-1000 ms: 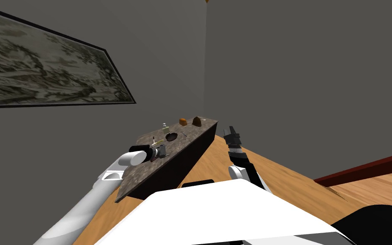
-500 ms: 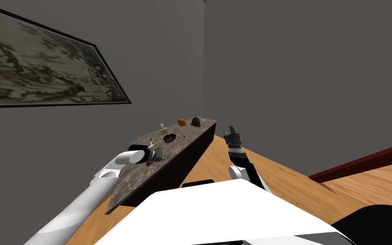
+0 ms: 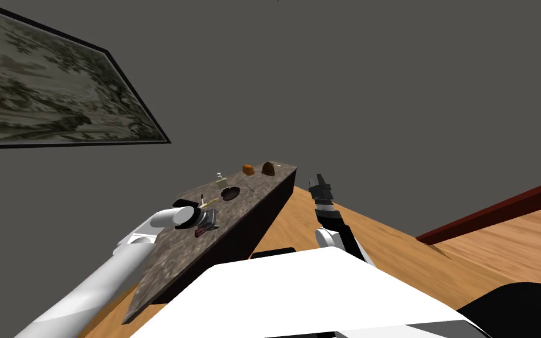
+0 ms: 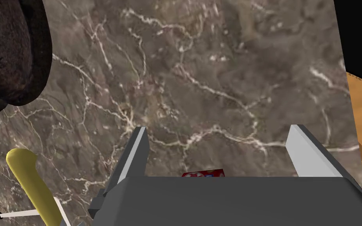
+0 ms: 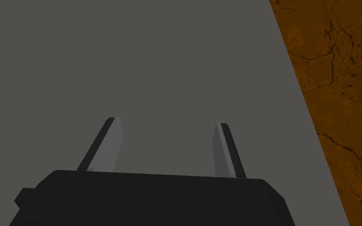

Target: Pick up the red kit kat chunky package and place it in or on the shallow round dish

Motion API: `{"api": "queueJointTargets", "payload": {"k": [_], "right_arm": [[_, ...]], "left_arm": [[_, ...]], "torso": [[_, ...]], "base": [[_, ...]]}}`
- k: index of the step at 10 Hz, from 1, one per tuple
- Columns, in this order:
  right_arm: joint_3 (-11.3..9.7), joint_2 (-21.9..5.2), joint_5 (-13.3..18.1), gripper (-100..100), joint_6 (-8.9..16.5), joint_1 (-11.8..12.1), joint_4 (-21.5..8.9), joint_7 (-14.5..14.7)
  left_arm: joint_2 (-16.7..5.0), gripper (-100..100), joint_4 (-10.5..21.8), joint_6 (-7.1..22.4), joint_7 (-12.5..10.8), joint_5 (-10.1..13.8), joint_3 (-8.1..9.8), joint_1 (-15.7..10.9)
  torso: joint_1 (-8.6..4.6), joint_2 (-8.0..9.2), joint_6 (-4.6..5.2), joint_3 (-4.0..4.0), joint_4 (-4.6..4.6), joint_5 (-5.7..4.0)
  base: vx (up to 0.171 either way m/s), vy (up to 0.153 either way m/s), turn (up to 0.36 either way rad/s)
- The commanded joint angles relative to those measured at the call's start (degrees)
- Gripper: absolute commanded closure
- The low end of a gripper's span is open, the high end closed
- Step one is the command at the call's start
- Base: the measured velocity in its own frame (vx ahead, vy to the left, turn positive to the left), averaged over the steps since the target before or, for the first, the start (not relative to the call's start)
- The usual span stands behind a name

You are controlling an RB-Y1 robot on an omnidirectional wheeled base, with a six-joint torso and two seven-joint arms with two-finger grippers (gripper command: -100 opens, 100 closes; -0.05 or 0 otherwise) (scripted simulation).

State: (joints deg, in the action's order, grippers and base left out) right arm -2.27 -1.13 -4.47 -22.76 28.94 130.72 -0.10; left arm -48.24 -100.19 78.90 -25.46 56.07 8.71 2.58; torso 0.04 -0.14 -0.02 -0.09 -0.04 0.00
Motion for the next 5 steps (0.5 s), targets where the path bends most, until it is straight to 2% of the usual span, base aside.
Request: {"api": "queueJointTargets", "payload": {"k": [1, 2, 3, 5], "right_arm": [[0.0, 0.0, 0.0, 0, 0.0, 0.0, 0.0, 0.0], [0.0, 0.0, 0.0, 0, 0.0, 0.0, 0.0, 0.0], [0.0, 0.0, 0.0, 0, 0.0, 0.0, 0.0, 0.0], [0.0, 0.0, 0.0, 0, 0.0, 0.0, 0.0, 0.0]], "left_arm": [[-0.55, -100, 0.81, 2.39, -0.7, -0.06, 0.2, 0.06], [-1.69, -100, 2.67, 4.29, -1.64, -0.06, 0.6, -0.07], [-1.69, -100, 2.67, 4.96, -1.64, -0.06, 0.6, -0.07], [-3.67, -100, 6.0, 8.7, -3.28, -0.21, 1.27, -0.21]], "torso": [[0.0, 0.0, 0.0, 0.0, 0.0, 0.0], [0.01, 0.02, -0.02, 0.01, 0.0, 0.01], [0.01, 0.0, 0.0, 0.0, 0.0, 0.0], [-0.01, 0.03, -0.01, 0.02, 0.01, 0.0]], "base": [[0.037, 0.015, -0.044], [0.042, 0.014, -0.067], [0.034, 0.012, -0.047], [0.039, 0.01, -0.095]]}}
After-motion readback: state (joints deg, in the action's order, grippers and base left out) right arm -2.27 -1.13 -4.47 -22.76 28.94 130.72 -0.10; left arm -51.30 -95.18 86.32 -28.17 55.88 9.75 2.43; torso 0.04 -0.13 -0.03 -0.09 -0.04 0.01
